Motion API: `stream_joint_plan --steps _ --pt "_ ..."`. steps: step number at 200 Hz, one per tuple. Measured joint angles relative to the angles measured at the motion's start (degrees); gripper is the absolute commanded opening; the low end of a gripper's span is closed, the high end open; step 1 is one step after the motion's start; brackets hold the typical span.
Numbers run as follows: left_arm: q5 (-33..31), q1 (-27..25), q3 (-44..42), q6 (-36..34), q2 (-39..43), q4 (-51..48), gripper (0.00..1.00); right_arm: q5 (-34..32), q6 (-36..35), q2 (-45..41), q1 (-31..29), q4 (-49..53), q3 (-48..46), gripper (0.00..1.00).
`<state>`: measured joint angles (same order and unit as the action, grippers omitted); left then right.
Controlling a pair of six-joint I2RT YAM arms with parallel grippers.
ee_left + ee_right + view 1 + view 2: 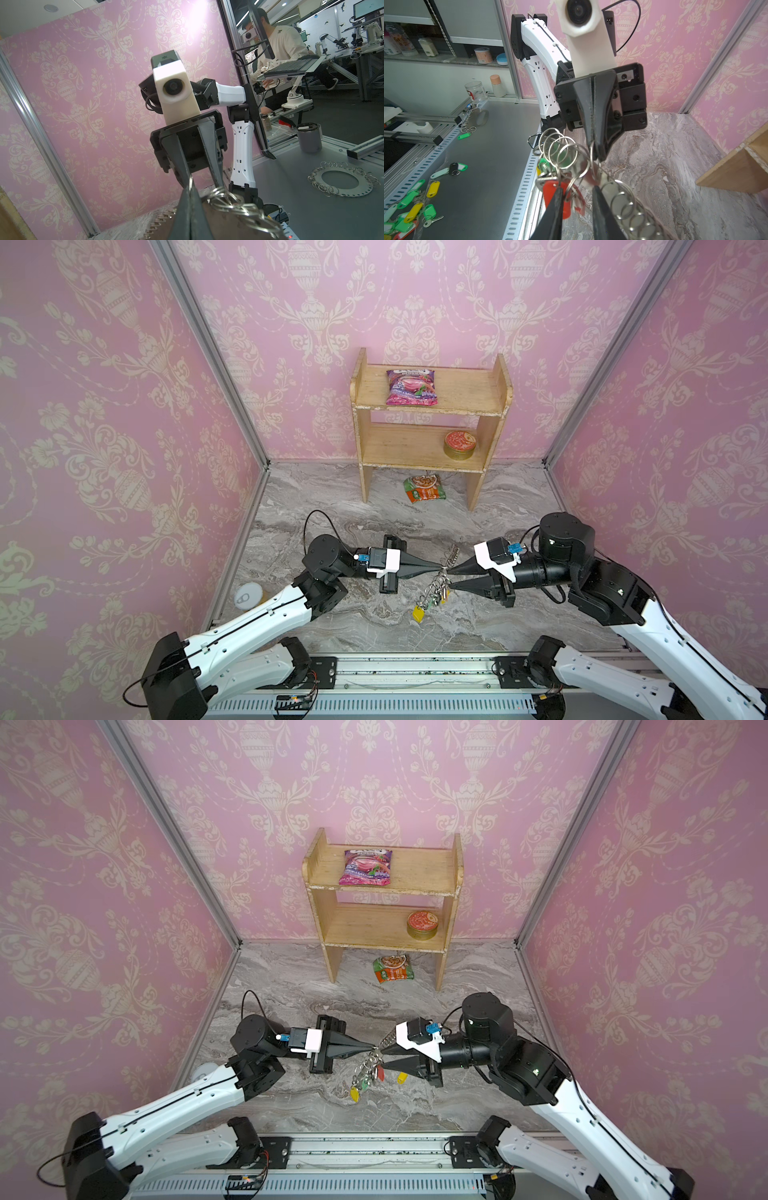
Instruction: Put the keys on the keyring
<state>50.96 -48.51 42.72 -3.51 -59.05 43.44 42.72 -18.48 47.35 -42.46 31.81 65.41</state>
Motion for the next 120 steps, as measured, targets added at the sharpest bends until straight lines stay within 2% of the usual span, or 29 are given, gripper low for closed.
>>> stream_joint_plan --steps 43,120 --pt "1.36 0.0 0.85 0.68 0.02 -0.66 0.0 -3.61 -0.04 -3.58 0.0 -0.5 0.0 0.27" --pt "3.02 0.0 1.51 2.08 -0.07 -1.11 0.0 -1.81 -0.02 -2.21 0.0 -2.58 0.0 0.27"
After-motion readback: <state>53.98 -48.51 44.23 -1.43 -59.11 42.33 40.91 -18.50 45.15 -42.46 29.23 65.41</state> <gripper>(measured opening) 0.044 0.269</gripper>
